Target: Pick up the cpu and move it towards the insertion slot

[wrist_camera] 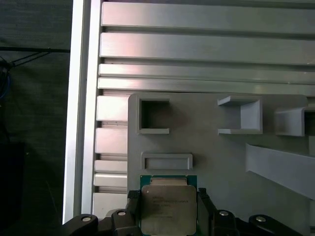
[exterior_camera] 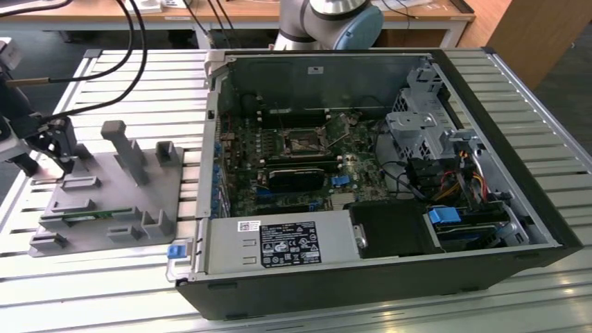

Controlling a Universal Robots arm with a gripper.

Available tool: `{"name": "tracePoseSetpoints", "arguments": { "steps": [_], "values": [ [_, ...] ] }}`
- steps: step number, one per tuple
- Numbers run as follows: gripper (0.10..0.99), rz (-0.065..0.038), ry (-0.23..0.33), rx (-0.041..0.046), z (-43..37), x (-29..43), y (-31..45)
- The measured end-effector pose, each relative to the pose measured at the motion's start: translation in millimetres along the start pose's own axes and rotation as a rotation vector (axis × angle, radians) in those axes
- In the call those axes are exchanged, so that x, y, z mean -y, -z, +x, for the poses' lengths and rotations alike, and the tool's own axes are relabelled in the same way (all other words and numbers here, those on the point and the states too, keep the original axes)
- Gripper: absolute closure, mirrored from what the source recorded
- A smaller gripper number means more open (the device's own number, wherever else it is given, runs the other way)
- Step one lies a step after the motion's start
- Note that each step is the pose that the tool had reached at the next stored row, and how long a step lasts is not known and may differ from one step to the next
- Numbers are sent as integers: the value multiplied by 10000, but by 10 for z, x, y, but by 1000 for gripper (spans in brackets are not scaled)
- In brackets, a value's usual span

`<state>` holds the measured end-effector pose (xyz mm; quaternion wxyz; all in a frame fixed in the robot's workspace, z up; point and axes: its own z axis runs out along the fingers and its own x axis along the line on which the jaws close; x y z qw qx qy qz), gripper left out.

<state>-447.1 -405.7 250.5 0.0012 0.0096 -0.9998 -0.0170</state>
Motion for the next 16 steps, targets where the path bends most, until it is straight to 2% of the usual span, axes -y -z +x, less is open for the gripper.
{"name": "tracePoseSetpoints", "arguments": {
  "steps": [16],
  "values": [
    [545,0,-1,-1,0,-3,82]
  ]
}}
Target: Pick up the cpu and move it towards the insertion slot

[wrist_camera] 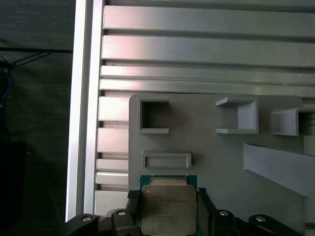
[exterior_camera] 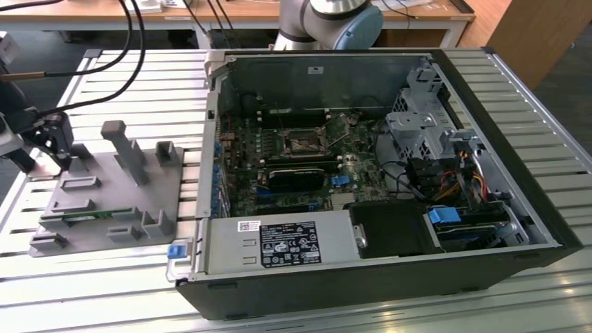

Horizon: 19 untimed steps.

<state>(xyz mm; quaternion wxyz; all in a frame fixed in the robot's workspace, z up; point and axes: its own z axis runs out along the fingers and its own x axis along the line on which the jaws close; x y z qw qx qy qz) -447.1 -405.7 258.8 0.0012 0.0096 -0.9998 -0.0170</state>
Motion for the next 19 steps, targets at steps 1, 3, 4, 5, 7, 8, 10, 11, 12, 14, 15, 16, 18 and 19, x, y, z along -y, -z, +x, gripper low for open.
{"name": "tracePoseSetpoints", "arguments": {
  "steps": [1,3,4,5,7,8,10,11,12,14,15,16,18,19],
  "values": [
    [545,0,0,1,0,0,5],
    [545,-1,0,3,0,-1,13],
    [545,-1,0,2,0,-1,17],
    [545,-1,0,2,0,-1,22],
    [545,0,0,1,0,-1,31],
    [545,0,0,1,0,-2,35],
    [545,-1,0,2,0,-2,42],
    [545,0,0,1,0,-2,47],
    [545,0,0,1,0,-2,51],
    [545,0,0,2,0,-3,59],
    [545,0,0,1,0,-3,64],
    [545,0,0,2,0,-3,67],
    [545,-1,0,2,0,-4,74],
    [545,0,0,1,0,-4,79]
  ]
}}
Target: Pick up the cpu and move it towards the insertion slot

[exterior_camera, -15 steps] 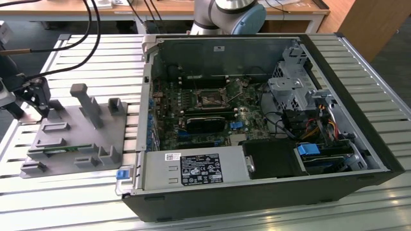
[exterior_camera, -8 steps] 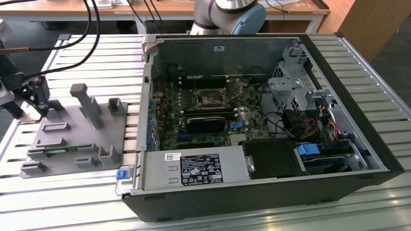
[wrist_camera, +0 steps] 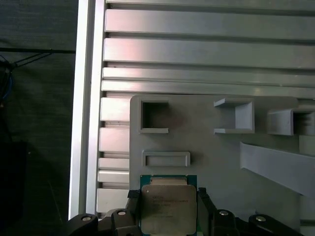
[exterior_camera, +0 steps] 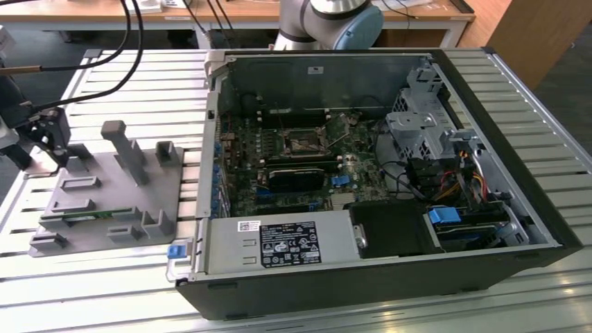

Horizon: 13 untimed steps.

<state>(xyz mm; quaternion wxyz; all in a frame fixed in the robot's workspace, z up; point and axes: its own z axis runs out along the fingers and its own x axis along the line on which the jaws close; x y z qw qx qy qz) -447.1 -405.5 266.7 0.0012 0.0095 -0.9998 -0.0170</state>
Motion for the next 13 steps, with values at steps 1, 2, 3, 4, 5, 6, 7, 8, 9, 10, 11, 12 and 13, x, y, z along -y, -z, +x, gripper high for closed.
{"name": "tracePoseSetpoints", "arguments": {
  "steps": [1,2,3,4,5,6,7,8,9,10,11,12,13],
  "values": [
    [545,0,0,0,0,0,4],
    [545,0,0,0,0,0,8],
    [545,0,0,1,0,0,12],
    [545,0,0,1,0,-1,15],
    [545,0,0,1,0,-1,19],
    [545,0,0,0,0,-1,24],
    [545,-1,1,1,0,-1,27],
    [545,-1,0,3,0,-2,30],
    [545,0,0,1,0,-2,35],
    [545,0,1,0,0,-2,40],
    [545,0,0,1,0,-2,43],
    [545,-1,0,2,0,-3,47],
    [545,0,0,0,0,-3,52]
  ]
}}
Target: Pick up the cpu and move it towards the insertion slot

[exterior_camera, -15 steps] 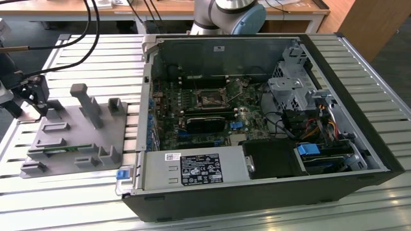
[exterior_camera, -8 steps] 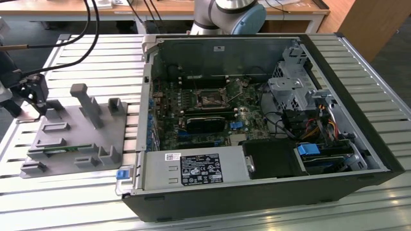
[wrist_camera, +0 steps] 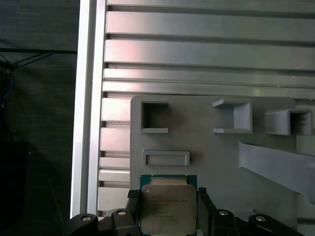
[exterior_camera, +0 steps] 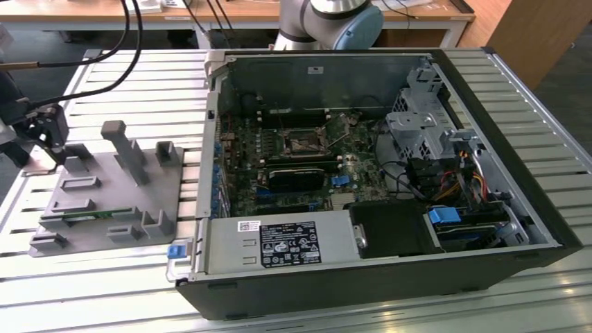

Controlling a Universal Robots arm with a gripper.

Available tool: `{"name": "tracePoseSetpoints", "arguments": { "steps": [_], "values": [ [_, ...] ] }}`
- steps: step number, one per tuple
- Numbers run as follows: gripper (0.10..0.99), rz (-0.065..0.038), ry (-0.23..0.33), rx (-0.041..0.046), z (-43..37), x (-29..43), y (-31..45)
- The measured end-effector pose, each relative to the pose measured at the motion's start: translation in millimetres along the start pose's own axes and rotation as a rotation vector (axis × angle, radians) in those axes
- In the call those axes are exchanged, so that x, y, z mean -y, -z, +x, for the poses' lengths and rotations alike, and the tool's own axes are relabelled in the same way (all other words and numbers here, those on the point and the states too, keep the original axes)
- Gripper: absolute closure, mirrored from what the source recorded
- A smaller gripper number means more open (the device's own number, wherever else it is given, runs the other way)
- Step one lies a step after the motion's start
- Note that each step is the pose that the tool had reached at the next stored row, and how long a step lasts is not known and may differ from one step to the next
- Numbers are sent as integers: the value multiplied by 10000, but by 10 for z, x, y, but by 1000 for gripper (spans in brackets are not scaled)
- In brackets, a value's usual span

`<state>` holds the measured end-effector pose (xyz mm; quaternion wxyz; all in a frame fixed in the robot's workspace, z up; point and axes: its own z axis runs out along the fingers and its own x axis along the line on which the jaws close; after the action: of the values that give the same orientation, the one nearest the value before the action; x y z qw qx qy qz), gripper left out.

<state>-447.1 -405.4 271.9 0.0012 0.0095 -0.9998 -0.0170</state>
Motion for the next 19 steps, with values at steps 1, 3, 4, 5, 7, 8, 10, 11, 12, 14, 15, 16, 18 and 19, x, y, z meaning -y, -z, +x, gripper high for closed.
{"name": "tracePoseSetpoints", "arguments": {
  "steps": [1,3,4,5,7,8,10,11,12,14,15,16,18,19],
  "values": [
    [545,0,0,0,0,0,6],
    [545,-1,1,2,0,0,14],
    [545,0,0,1,0,-1,19],
    [545,0,0,0,0,-1,24],
    [545,0,0,1,0,-1,34],
    [545,0,0,0,0,-2,39],
    [545,0,0,1,0,-2,48],
    [545,0,0,0,0,-2,54],
    [545,0,0,0,0,-3,59],
    [545,0,1,1,0,-3,70],
    [545,0,0,1,0,-3,77],
    [545,0,0,0,0,-3,83],
    [545,0,0,1,0,-4,96],
    [545,-1,0,3,0,-4,98]
  ]
}}
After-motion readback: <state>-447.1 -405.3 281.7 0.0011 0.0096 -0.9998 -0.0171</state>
